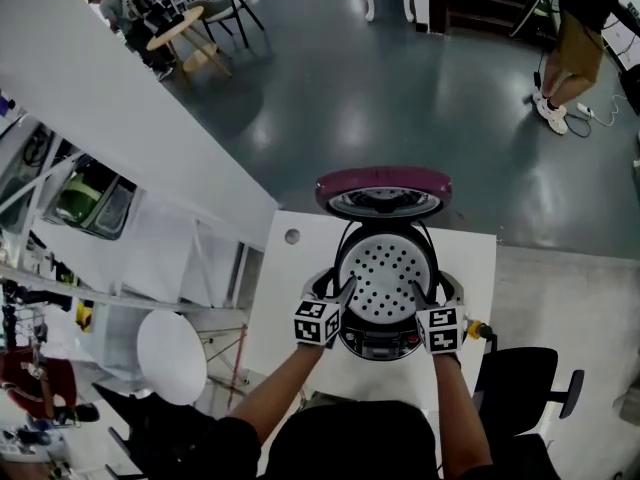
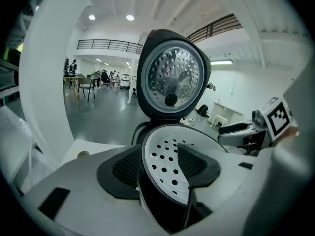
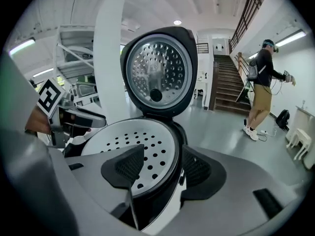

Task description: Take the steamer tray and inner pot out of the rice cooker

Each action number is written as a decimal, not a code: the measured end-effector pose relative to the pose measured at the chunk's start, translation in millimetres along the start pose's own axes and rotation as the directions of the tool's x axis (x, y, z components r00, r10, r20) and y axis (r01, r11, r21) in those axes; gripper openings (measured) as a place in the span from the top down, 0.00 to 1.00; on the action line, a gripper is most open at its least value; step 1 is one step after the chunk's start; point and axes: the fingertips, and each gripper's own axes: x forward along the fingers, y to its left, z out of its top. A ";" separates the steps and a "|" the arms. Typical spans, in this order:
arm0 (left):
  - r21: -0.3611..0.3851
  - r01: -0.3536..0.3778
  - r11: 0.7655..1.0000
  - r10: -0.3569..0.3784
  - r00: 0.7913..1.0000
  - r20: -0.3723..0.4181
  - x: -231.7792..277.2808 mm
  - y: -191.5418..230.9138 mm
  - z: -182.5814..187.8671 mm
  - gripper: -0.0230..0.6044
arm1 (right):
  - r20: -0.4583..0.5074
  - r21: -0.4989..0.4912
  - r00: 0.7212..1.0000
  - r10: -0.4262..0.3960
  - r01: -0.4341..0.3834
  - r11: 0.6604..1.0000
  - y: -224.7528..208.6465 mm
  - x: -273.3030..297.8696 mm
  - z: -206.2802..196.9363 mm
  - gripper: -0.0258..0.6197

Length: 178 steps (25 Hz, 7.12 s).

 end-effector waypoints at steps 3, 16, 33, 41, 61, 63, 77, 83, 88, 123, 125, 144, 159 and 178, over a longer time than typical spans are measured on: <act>-0.011 -0.004 1.000 0.004 1.000 -0.024 5.4 2.7 1.2 0.62 | -0.055 -0.076 0.998 -0.023 0.019 0.997 -0.6 12.9 -7.8 0.63; 0.089 0.014 0.996 0.006 0.976 -0.220 28.9 22.2 -14.4 0.59 | -0.171 -0.229 0.983 -0.069 0.028 0.973 -8.6 39.4 -27.3 0.63; 0.131 -0.079 0.988 0.107 0.969 -0.223 30.9 27.0 -16.1 0.74 | -0.158 -0.292 0.981 -0.109 0.059 0.955 -13.3 40.2 -13.3 0.75; 0.091 -0.052 0.994 0.069 0.978 -0.196 26.0 20.9 -10.3 0.81 | -0.104 -0.223 0.986 -0.131 0.106 0.969 -17.0 35.2 -1.0 0.82; 0.109 -0.066 0.992 0.077 0.992 -0.105 19.6 12.5 6.4 0.85 | -0.155 -0.207 0.981 -0.118 0.085 0.975 -20.9 40.1 -13.8 0.78; 0.109 -0.072 0.991 0.082 0.992 -0.099 18.2 10.6 7.5 0.85 | -0.153 -0.226 0.980 -0.126 0.090 0.970 -22.1 40.6 -13.1 0.78; 0.106 -0.085 0.991 0.087 0.996 -0.017 14.5 10.5 38.9 0.92 | -0.144 -0.270 0.985 -0.094 0.053 0.961 -12.6 48.0 -6.5 0.80; 0.035 -0.014 0.999 0.011 0.996 0.088 7.7 2.9 49.9 0.93 | -0.143 -0.252 0.985 -0.096 0.057 0.966 -18.2 51.2 -7.0 0.79; 0.009 0.014 1.000 -0.015 0.990 0.140 0.7 0.0 58.0 0.93 | -0.113 -0.246 0.990 -0.084 0.054 0.968 -16.9 54.0 2.7 0.78; 0.059 0.018 0.998 -0.034 0.960 0.277 -80.9 17.2 102.3 0.93 | 0.103 -0.158 0.994 -0.040 0.056 0.986 35.4 -16.5 91.3 0.89; 0.056 0.035 0.998 -0.050 0.958 0.283 -91.5 26.2 104.0 0.93 | 0.107 -0.162 0.993 -0.051 0.068 0.984 48.1 -21.3 100.5 0.89; -0.037 0.026 0.999 -0.014 0.958 0.287 -185.0 209.5 52.0 0.93 | 0.052 -0.212 0.998 -0.044 0.054 0.976 241.5 46.8 127.2 0.90; 0.067 -0.031 0.997 0.031 1.000 -0.001 -130.8 283.1 -63.8 0.92 | -0.187 -0.155 0.982 -0.035 0.005 0.988 290.1 135.6 14.4 0.89; 0.077 -0.014 0.997 0.028 0.983 -0.181 -44.8 326.6 -144.5 0.92 | -0.368 -0.087 0.929 -0.036 0.004 0.996 282.2 225.5 -70.5 0.89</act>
